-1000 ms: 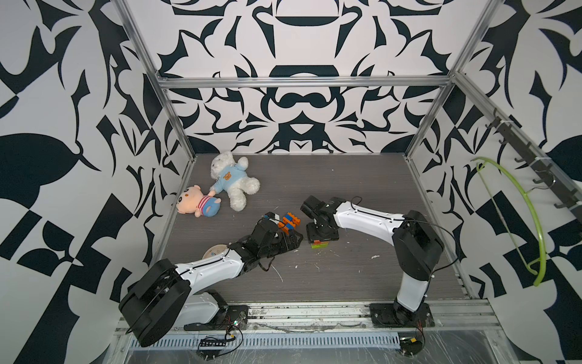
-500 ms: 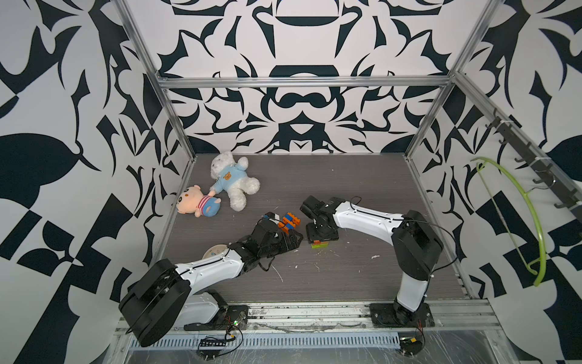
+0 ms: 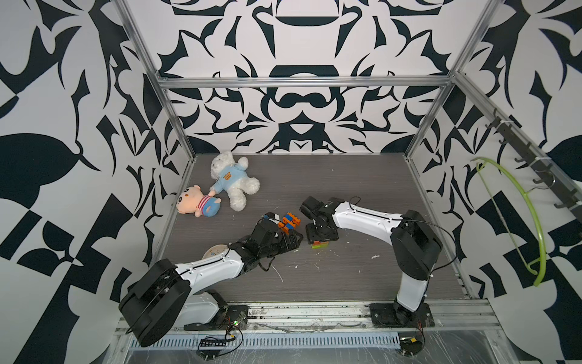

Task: Assemble the number 5 with lego
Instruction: Assemble the lego brick with the lego brick.

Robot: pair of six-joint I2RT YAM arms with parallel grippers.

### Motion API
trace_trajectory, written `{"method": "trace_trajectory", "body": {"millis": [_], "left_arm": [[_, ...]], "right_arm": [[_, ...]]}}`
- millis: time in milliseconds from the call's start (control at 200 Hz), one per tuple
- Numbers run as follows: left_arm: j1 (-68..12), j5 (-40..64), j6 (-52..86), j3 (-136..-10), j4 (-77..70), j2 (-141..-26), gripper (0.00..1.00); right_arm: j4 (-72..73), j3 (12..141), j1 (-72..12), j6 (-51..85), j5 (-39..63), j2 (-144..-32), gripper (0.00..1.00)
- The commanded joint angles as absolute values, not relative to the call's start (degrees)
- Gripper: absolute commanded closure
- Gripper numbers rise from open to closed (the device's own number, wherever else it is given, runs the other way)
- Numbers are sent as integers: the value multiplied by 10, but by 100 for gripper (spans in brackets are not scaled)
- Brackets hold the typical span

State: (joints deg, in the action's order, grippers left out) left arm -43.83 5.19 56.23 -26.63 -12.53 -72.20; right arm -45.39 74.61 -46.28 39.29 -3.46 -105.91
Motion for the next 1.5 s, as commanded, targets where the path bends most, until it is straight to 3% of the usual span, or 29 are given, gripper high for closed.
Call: {"method": "trace_trajectory", "body": {"millis": [0,1495], "left_arm": [[-436,47,565,-272,-118,-717,1],[-437,40,566,-288,-102,-737,1]], "right_arm": [[-452,723,-464,398,-25,-1081,35],[-433,703,-457,394,-15,-1072,35]]}}
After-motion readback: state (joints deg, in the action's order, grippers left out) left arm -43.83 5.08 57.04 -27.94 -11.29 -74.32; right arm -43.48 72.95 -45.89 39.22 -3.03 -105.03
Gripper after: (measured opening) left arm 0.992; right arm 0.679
